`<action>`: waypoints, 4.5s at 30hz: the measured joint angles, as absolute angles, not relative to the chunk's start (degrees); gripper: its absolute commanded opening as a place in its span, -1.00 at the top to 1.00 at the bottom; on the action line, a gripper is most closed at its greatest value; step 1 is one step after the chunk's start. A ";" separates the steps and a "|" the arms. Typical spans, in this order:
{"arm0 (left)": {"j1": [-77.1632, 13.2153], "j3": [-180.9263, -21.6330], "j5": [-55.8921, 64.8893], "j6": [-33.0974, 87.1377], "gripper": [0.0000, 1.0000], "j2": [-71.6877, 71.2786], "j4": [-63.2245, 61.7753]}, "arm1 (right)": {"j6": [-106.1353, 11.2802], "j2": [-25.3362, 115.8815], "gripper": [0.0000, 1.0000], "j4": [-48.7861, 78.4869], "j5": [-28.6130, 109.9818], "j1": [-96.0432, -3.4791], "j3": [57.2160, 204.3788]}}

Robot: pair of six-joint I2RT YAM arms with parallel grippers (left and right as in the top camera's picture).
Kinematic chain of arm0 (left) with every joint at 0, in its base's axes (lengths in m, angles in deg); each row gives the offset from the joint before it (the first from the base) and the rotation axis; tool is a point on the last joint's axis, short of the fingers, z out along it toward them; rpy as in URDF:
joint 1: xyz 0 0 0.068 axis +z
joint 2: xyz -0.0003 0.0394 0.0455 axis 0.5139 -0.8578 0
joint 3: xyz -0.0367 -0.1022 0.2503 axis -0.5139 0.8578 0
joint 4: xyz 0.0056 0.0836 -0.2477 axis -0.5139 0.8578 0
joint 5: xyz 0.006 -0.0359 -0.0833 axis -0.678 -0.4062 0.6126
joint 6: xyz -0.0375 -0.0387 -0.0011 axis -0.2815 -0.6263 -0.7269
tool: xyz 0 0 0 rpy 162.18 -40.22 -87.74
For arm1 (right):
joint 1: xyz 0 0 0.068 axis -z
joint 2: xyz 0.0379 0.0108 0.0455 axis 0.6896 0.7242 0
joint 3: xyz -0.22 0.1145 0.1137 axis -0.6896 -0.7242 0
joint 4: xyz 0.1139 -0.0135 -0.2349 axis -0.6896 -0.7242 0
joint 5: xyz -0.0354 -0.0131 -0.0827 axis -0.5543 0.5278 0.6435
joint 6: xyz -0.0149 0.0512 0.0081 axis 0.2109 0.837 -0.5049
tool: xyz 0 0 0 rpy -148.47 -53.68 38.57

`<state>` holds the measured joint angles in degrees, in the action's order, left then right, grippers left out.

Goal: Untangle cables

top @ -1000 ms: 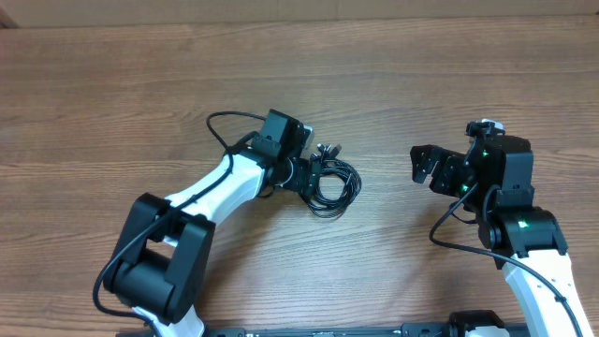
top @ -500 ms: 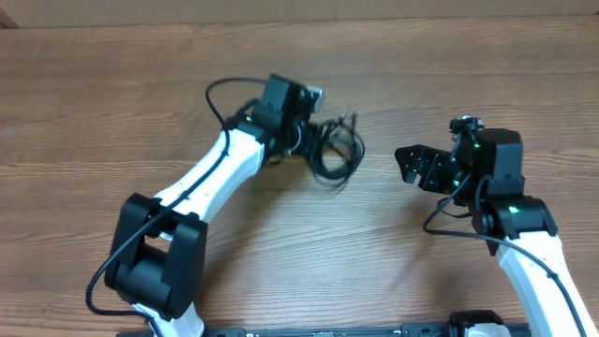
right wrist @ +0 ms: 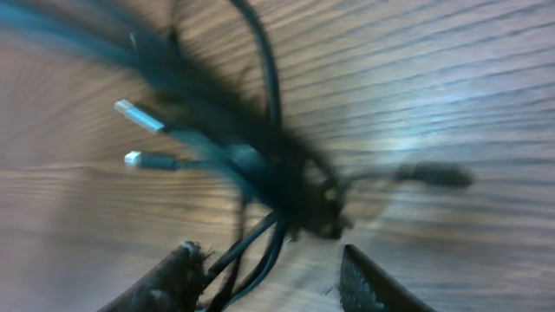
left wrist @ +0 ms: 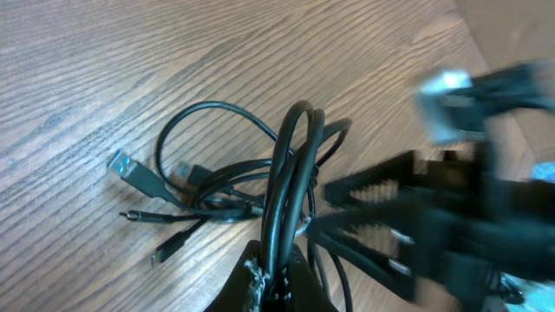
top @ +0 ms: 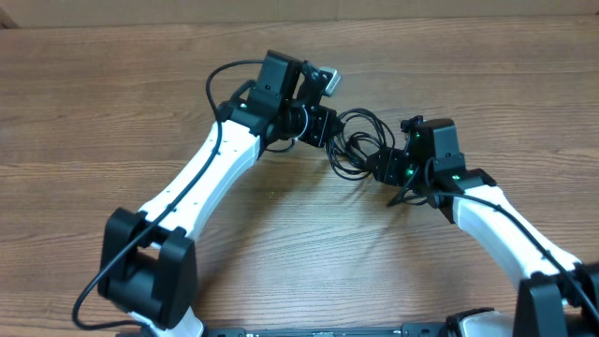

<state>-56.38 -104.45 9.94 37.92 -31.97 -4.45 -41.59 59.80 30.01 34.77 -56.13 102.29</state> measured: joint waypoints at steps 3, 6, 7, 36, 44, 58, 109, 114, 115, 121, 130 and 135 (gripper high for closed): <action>-56.01 -104.95 9.77 37.94 0.93 -29.37 -0.08 | -39.43 62.64 0.92 32.67 37.13 -56.11 102.29; -55.44 -105.24 6.97 37.89 0.92 -27.65 6.39 | -39.01 63.67 0.92 33.72 37.59 -56.50 102.42; -55.18 -105.30 6.03 37.87 0.92 -27.56 7.92 | -38.88 63.73 0.92 33.81 37.88 -56.50 102.46; -54.17 -109.45 -18.12 33.92 0.92 -26.66 23.11 | -38.90 68.41 -0.48 51.03 37.59 -63.19 103.47; -54.17 -115.18 -14.06 34.97 0.92 -23.17 27.96 | -38.95 74.18 -0.26 57.96 37.66 -63.24 103.47; -54.17 -115.77 -3.20 40.30 0.92 -23.19 22.65 | -44.15 75.40 -0.49 56.35 13.64 -63.24 103.47; -41.32 -118.02 -16.18 15.23 -0.25 -23.91 33.14 | -43.32 66.81 0.07 30.07 38.68 -58.30 103.73; -41.32 -116.08 -24.05 13.44 -0.40 -27.78 29.67 | -43.34 66.81 0.04 28.65 38.66 -58.32 103.73; -41.32 -115.88 -24.29 13.46 -0.40 -28.65 28.31 | -43.34 66.81 0.04 28.65 38.68 -58.32 103.73; -41.38 -115.64 -15.57 18.73 0.21 -32.59 19.83 | -43.34 66.81 -0.03 28.54 38.68 -58.32 103.73; -44.75 -115.57 1.35 29.50 0.42 -41.55 15.24 | -43.32 66.81 -0.05 28.24 38.68 -58.32 103.73; -46.67 -115.55 -13.34 30.00 -0.09 -45.55 20.51 | -43.34 66.81 -0.06 27.43 38.68 -58.32 103.73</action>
<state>-46.67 -115.55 -13.34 30.00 -45.55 20.51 -43.34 66.81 27.43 38.68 -58.32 103.73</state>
